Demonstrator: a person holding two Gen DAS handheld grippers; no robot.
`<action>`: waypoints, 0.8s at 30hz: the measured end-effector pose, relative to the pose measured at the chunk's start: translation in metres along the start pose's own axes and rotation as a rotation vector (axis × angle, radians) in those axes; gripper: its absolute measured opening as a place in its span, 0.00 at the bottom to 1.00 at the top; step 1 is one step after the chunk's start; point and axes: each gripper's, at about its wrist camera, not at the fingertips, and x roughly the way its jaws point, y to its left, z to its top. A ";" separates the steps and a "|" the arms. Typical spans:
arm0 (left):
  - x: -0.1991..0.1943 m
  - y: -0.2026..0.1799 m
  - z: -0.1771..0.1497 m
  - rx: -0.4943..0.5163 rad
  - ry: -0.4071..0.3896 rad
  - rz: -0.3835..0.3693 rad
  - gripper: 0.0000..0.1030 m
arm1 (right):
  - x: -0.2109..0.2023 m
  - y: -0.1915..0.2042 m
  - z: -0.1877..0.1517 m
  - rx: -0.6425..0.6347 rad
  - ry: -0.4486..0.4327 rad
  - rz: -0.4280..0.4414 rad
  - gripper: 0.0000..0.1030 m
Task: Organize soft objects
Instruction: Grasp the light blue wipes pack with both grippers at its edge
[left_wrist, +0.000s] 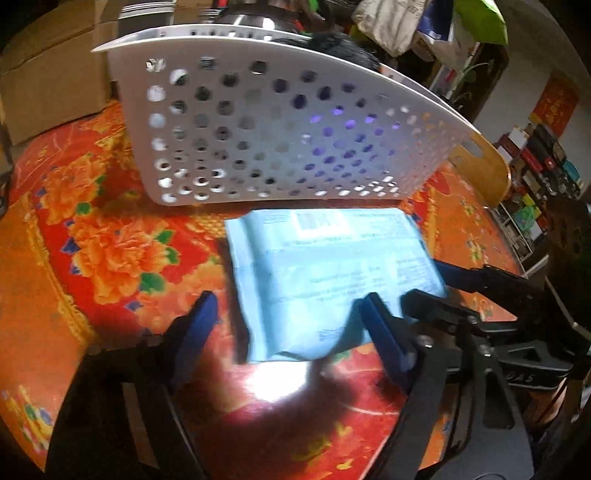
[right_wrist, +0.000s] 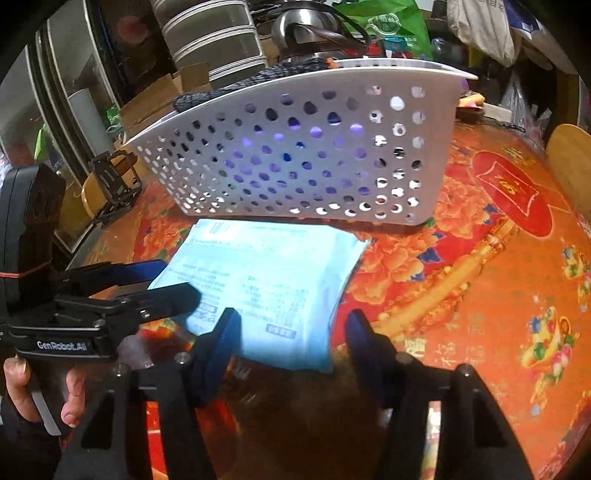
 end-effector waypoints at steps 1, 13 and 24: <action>0.001 -0.003 -0.001 0.005 -0.001 -0.008 0.62 | 0.000 0.001 -0.001 -0.004 -0.001 0.007 0.53; -0.001 -0.024 -0.007 0.046 -0.029 -0.027 0.39 | 0.002 0.020 -0.003 -0.057 -0.015 -0.028 0.36; -0.014 -0.029 -0.010 0.076 -0.068 0.005 0.29 | -0.013 0.029 -0.006 -0.087 -0.063 -0.068 0.26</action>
